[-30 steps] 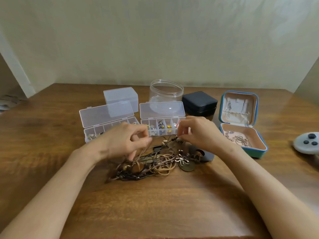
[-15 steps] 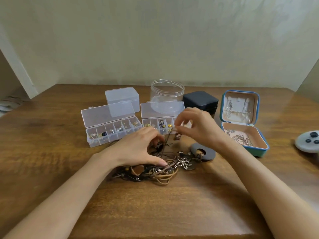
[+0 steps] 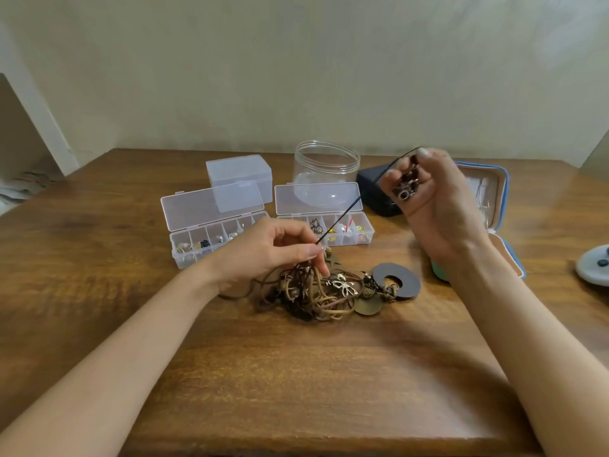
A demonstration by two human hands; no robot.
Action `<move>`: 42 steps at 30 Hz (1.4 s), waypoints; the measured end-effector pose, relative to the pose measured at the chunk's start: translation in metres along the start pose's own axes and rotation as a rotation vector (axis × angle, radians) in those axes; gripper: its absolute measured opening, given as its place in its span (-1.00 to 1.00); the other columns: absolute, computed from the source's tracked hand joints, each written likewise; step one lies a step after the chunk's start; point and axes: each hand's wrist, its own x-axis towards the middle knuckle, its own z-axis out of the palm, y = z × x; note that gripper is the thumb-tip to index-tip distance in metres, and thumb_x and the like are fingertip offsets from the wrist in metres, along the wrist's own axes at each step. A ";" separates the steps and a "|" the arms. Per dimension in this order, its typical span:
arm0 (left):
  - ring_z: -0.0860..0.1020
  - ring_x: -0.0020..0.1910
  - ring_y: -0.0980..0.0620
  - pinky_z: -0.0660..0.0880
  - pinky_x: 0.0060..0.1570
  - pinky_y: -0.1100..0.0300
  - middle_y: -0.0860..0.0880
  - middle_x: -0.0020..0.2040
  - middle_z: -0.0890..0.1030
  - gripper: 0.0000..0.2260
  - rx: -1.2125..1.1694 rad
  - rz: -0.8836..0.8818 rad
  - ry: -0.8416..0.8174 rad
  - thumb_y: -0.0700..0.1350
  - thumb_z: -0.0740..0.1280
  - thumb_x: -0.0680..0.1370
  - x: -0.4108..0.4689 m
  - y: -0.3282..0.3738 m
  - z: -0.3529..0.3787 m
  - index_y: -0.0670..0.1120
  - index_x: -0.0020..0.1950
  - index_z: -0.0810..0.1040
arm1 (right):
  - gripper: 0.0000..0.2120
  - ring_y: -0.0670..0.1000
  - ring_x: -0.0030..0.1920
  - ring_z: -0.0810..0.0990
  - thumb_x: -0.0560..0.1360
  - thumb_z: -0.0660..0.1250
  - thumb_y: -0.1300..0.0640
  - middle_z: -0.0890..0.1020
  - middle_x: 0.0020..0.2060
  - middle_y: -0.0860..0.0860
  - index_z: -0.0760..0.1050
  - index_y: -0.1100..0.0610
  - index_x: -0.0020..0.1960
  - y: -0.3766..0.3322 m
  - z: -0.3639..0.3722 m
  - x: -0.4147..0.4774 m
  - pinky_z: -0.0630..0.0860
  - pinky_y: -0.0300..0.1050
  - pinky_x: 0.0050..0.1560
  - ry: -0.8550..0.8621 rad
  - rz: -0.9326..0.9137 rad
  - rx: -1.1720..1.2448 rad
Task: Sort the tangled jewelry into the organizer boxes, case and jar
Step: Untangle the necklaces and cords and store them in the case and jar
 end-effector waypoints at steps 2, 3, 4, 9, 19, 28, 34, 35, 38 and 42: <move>0.62 -0.07 0.13 0.48 -0.01 0.37 0.00 -0.11 0.69 -0.89 0.068 -0.032 -0.010 -0.11 0.32 0.52 0.001 -0.002 -0.002 -0.12 -0.07 0.60 | -0.89 -0.02 -0.31 0.56 0.59 0.13 0.29 0.55 -0.33 0.06 0.34 0.18 -0.12 -0.006 -0.004 0.004 0.55 -0.18 -0.20 0.018 -0.026 0.118; 0.62 -0.06 0.11 0.49 0.00 0.35 0.00 -0.11 0.69 -0.90 0.088 -0.047 -0.024 -0.12 0.32 0.52 0.001 -0.002 -0.003 -0.11 -0.07 0.60 | -0.89 -0.02 -0.29 0.56 0.59 0.14 0.29 0.57 -0.32 0.06 0.34 0.18 -0.11 -0.009 -0.007 0.005 0.54 -0.19 -0.19 0.027 -0.043 0.157; 0.63 -0.05 0.09 0.50 0.01 0.33 -0.01 -0.10 0.69 -0.92 0.097 -0.059 -0.044 -0.13 0.33 0.53 0.001 -0.003 -0.005 -0.11 -0.07 0.59 | -0.89 -0.02 -0.28 0.57 0.59 0.14 0.28 0.58 -0.30 0.07 0.35 0.18 -0.11 -0.011 -0.009 0.006 0.54 -0.19 -0.17 0.036 -0.057 0.180; 0.65 -0.06 0.02 0.51 0.00 0.32 -0.06 -0.14 0.70 -0.93 0.015 -0.074 -0.015 -0.18 0.35 0.50 0.001 -0.007 -0.006 -0.15 -0.06 0.57 | -0.92 -0.06 -0.31 0.55 0.58 0.15 0.25 0.62 -0.27 0.04 0.37 0.16 -0.09 -0.018 -0.018 0.008 0.51 -0.25 -0.22 0.116 -0.043 0.024; 0.64 -0.16 0.09 0.56 -0.24 0.27 0.02 -0.22 0.68 -0.97 -0.163 0.122 0.390 -0.22 0.32 0.49 0.001 -0.002 -0.008 -0.17 -0.13 0.54 | -0.91 -0.21 -0.44 0.54 0.48 0.39 0.23 0.62 -0.35 -0.02 0.52 0.11 -0.17 0.025 -0.022 0.000 0.44 -0.40 -0.40 -0.134 0.040 -1.532; 0.56 -0.30 0.18 0.49 -0.36 0.32 0.09 -0.31 0.62 -0.92 -0.078 0.246 0.412 -0.10 0.37 0.41 0.002 -0.002 -0.002 -0.09 -0.16 0.58 | -0.87 -0.22 -0.32 0.49 0.40 0.44 -0.04 0.58 -0.32 -0.17 0.60 -0.01 -0.12 0.029 0.021 -0.023 0.39 -0.37 -0.31 -0.385 -0.057 -1.347; 0.53 -0.07 0.21 0.50 -0.11 0.30 0.22 -0.11 0.55 -0.71 -0.015 0.222 0.316 0.08 0.45 0.37 0.001 0.001 -0.004 0.04 0.00 0.47 | -0.85 -0.06 -0.38 0.57 0.39 0.45 0.09 0.64 -0.39 0.07 0.64 0.18 -0.17 0.048 0.036 -0.033 0.55 -0.11 -0.25 -0.366 0.027 -1.112; 0.50 -0.01 0.21 0.48 -0.09 0.35 0.24 -0.03 0.50 -0.57 0.087 0.118 0.224 0.13 0.49 0.32 0.000 0.000 -0.007 0.09 0.06 0.39 | -0.82 -0.08 -0.39 0.58 0.35 0.44 0.07 0.63 -0.40 0.05 0.63 0.20 -0.20 0.043 0.033 -0.032 0.56 -0.17 -0.26 -0.323 0.045 -1.029; 0.50 -0.01 0.19 0.43 -0.12 0.42 0.18 0.06 0.45 -0.51 0.418 -0.041 0.013 0.03 0.50 0.37 -0.003 -0.006 -0.005 0.09 0.16 0.29 | -0.82 -0.14 -0.39 0.55 0.34 0.41 0.08 0.63 -0.40 -0.02 0.61 0.21 -0.24 0.030 0.026 -0.025 0.52 -0.31 -0.28 -0.229 0.088 -0.818; 0.59 -0.03 0.14 0.52 0.01 0.29 0.06 -0.02 0.63 -0.83 0.184 0.035 0.029 -0.14 0.39 0.49 -0.003 -0.003 -0.009 -0.04 0.06 0.51 | -0.88 -0.12 -0.33 0.56 0.42 0.39 0.15 0.67 -0.31 -0.01 0.63 0.16 -0.26 0.026 0.017 -0.020 0.53 -0.29 -0.24 -0.154 0.119 -0.741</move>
